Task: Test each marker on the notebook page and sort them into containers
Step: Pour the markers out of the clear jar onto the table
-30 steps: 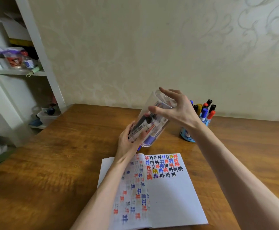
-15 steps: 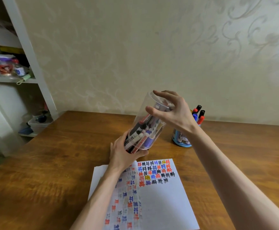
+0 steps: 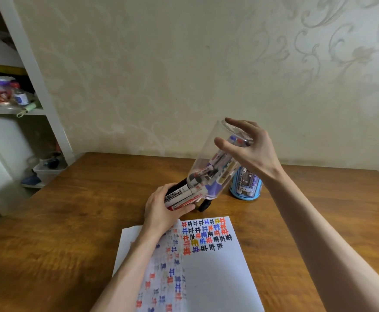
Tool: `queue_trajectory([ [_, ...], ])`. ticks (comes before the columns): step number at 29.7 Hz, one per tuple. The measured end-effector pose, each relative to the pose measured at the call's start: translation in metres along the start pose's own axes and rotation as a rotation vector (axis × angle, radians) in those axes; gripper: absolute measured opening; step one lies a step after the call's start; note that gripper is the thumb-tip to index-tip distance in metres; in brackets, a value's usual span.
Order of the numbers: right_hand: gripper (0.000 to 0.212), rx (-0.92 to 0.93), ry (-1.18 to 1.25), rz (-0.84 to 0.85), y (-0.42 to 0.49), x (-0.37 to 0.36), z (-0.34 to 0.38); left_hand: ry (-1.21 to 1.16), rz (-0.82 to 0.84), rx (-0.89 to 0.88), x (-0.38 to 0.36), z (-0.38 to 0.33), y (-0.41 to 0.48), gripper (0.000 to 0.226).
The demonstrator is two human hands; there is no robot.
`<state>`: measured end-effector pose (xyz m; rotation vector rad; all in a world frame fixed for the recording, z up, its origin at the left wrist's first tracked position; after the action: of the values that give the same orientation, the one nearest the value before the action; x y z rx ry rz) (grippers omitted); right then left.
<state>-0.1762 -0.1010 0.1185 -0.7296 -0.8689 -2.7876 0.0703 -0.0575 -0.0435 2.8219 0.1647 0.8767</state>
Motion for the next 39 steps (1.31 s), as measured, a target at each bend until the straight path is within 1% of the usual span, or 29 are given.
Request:
queue_trajectory([
  [5, 0.087, 0.003, -0.075, -0.034, -0.002, 0.01, 0.002, 0.105, -0.031, -0.017, 0.0, -0.002, 0.0, 0.072],
  [9, 0.083, 0.009, -0.053, -0.054, -0.001, 0.01, 0.004, 0.176, 0.024, 0.015, -0.003, -0.006, -0.001, 0.083],
  [16, 0.081, 0.039, -0.03, -0.048, 0.002, -0.008, 0.011, 0.193, 0.089, 0.058, -0.003, -0.008, -0.001, 0.101],
  [20, 0.073, 0.045, -0.018, -0.063, 0.003, -0.017, 0.009, 0.186, 0.117, 0.071, -0.005, 0.001, 0.004, 0.114],
  [23, 0.072, 0.047, -0.005, -0.087, 0.002, -0.019, 0.008, 0.22, 0.123, 0.068, -0.006, -0.001, 0.005, 0.116],
  [25, 0.072, 0.046, 0.005, -0.106, 0.0, -0.018, 0.008, 0.252, 0.118, 0.054, -0.007, -0.004, 0.003, 0.109],
  [29, 0.071, 0.055, 0.031, -0.133, -0.001, -0.019, 0.011, 0.225, 0.042, -0.025, -0.007, -0.005, 0.001, 0.091],
  [31, 0.07, 0.054, 0.058, -0.154, -0.001, -0.021, 0.011, 0.208, 0.014, -0.029, -0.009, -0.002, 0.003, 0.088],
  [32, 0.07, 0.053, 0.072, -0.164, -0.002, -0.022, 0.012, 0.18, 0.007, -0.012, -0.009, -0.001, 0.003, 0.09],
  [34, 0.069, 0.052, 0.092, -0.188, -0.003, -0.025, 0.012, 0.098, -0.01, 0.017, -0.009, -0.002, 0.004, 0.103],
  [36, 0.068, 0.051, 0.107, -0.208, -0.004, -0.029, 0.01, 0.031, -0.016, 0.006, -0.007, -0.003, 0.004, 0.114],
  [37, 0.067, 0.05, 0.118, -0.214, -0.005, -0.031, 0.01, 0.025, -0.004, -0.007, -0.007, -0.003, 0.004, 0.116],
  [39, 0.067, 0.046, 0.14, -0.21, -0.006, -0.034, 0.008, 0.074, 0.033, -0.007, -0.009, 0.0, 0.005, 0.113],
])
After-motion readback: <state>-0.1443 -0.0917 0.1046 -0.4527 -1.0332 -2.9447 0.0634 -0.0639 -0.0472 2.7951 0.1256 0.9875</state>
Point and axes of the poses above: each hand's wrist, its own y-axis towards the middle knuckle, its own x-axis out of the back of the hand, z = x × y, the point moved 1 cm from there along y, towards the middle knuckle, and after that the axes turned 9 degrees about z, right-handed, at the moved point
